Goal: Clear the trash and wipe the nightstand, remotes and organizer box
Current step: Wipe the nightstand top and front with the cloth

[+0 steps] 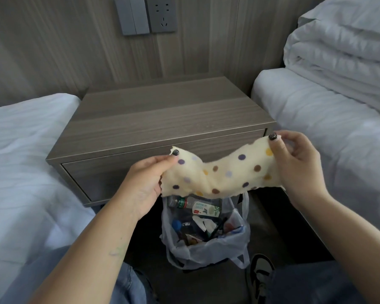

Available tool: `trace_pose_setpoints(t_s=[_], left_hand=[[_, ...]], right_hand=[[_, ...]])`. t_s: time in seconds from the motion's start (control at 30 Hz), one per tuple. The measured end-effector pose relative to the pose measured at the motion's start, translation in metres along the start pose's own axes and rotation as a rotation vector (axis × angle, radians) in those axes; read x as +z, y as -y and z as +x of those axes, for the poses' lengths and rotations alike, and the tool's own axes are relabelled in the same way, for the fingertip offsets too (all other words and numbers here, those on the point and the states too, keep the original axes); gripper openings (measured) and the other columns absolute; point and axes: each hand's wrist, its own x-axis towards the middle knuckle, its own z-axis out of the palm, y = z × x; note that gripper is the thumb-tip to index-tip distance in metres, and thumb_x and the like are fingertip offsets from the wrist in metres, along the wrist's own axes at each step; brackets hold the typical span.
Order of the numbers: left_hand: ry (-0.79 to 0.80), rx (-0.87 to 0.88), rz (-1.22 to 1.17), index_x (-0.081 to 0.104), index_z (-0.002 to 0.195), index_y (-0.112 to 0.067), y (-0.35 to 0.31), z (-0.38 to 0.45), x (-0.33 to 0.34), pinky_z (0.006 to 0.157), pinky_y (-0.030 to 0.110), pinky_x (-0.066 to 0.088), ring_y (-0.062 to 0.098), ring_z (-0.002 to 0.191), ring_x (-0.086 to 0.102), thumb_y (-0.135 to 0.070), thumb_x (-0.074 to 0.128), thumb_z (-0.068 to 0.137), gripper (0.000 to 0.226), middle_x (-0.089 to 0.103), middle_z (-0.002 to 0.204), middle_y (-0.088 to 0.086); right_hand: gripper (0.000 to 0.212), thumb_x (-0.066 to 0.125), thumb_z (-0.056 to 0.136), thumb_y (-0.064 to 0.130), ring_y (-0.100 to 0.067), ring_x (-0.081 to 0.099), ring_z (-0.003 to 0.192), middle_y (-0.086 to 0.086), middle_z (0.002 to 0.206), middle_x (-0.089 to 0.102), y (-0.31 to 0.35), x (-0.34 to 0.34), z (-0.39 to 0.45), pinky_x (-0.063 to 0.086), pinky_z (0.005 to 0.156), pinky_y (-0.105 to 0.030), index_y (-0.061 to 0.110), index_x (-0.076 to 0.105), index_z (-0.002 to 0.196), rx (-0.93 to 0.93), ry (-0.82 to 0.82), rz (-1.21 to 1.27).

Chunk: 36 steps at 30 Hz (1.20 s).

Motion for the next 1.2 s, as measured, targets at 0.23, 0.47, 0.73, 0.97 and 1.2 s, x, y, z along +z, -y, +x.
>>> trace_pose_setpoints(t_s=[0.23,0.47,0.73,0.97,1.2], left_hand=[[-0.113,0.088,-0.001,0.071,0.091,-0.016,0.003,0.003,-0.001,0.081,0.038,0.056,0.017,0.082,0.068,-0.008,0.063,0.091,0.011,0.075,0.078,0.001],[-0.170,0.173,0.000,0.073,0.076,-0.020,-0.002,0.005,-0.002,0.086,0.042,0.051,0.019,0.081,0.063,-0.015,0.067,0.089,0.015,0.071,0.075,0.001],[-0.407,0.475,0.084,0.065,0.075,-0.024,0.000,0.011,-0.007,0.068,0.028,0.041,0.011,0.070,0.054,-0.025,0.064,0.093,0.018,0.066,0.068,-0.008],[-0.410,0.648,0.487,0.049,0.085,-0.034,0.008,-0.001,0.003,0.053,0.041,0.053,0.007,0.056,0.059,-0.033,0.051,0.099,0.014,0.068,0.073,-0.010],[-0.267,0.669,0.515,0.053,0.096,-0.024,0.017,-0.019,0.024,0.064,0.007,0.044,-0.009,0.074,0.061,-0.021,0.053,0.098,0.004,0.066,0.083,-0.012]], right_hand=[[0.026,0.070,0.085,0.036,-0.019,0.059,0.068,-0.002,0.077,0.063,-0.017,0.009,-0.006,0.053,0.061,-0.035,0.019,0.054,0.074,0.293,0.050,0.094],[0.013,0.071,0.086,0.017,-0.022,0.068,0.068,-0.014,0.085,0.071,-0.019,0.003,-0.007,0.054,0.062,-0.034,0.005,0.069,0.089,0.350,0.240,0.217],[0.015,0.065,0.090,0.031,-0.020,0.060,0.072,-0.007,0.079,0.067,-0.012,-0.004,-0.001,0.055,0.073,-0.046,0.022,0.067,0.078,0.125,-0.051,0.185],[0.014,0.048,0.099,0.030,-0.006,0.042,0.046,-0.005,0.065,0.054,-0.015,-0.001,-0.001,0.035,0.040,-0.014,0.021,0.050,0.088,-0.074,-0.049,-0.169],[0.009,0.053,0.097,0.023,-0.021,0.044,0.054,-0.010,0.058,0.053,0.008,0.004,-0.016,0.035,0.045,-0.016,0.022,0.052,0.088,-0.274,-0.028,-0.238]])
